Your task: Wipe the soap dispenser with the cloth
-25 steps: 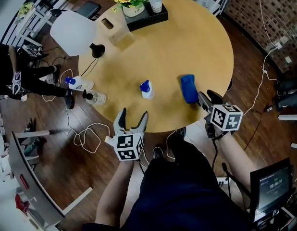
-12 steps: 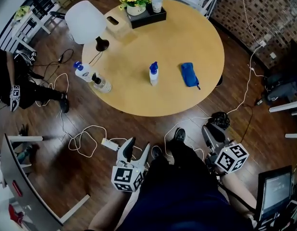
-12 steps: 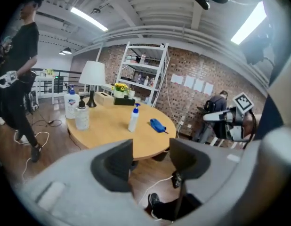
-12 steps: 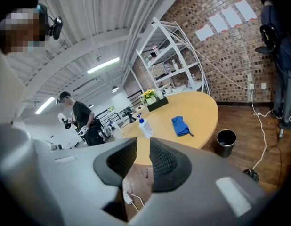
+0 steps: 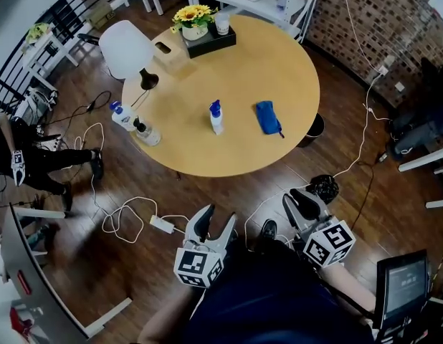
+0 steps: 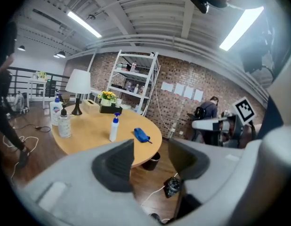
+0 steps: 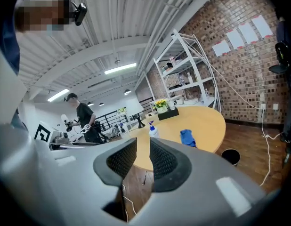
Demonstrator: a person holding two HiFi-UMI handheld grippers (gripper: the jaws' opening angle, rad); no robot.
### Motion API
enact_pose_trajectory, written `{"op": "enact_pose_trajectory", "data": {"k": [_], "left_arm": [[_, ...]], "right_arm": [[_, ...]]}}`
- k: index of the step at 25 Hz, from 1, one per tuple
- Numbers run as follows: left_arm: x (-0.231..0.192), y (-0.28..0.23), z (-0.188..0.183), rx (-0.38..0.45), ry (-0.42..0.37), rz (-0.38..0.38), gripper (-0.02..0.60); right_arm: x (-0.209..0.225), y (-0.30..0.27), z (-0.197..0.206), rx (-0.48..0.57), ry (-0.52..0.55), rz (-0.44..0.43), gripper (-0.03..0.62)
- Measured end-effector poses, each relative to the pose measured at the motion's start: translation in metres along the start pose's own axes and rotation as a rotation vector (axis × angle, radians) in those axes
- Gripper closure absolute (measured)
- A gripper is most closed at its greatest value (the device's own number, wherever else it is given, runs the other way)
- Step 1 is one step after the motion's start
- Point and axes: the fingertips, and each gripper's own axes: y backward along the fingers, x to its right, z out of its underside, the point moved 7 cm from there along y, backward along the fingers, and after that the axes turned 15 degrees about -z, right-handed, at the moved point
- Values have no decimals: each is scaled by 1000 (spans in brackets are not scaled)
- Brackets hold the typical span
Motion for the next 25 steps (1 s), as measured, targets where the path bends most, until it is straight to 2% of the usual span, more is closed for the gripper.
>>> {"op": "enact_pose_trajectory", "data": {"k": [7, 15, 25], "left_arm": [[39, 3, 2, 5, -16, -24, 351], [53, 11, 4, 10, -23, -59, 351], [65, 13, 5, 15, -42, -47, 351]], "right_arm": [[0, 13, -7, 12, 102, -66, 505], [-1, 24, -1, 18, 119, -109, 505], [-3, 35, -2, 28, 165, -109, 505]]}}
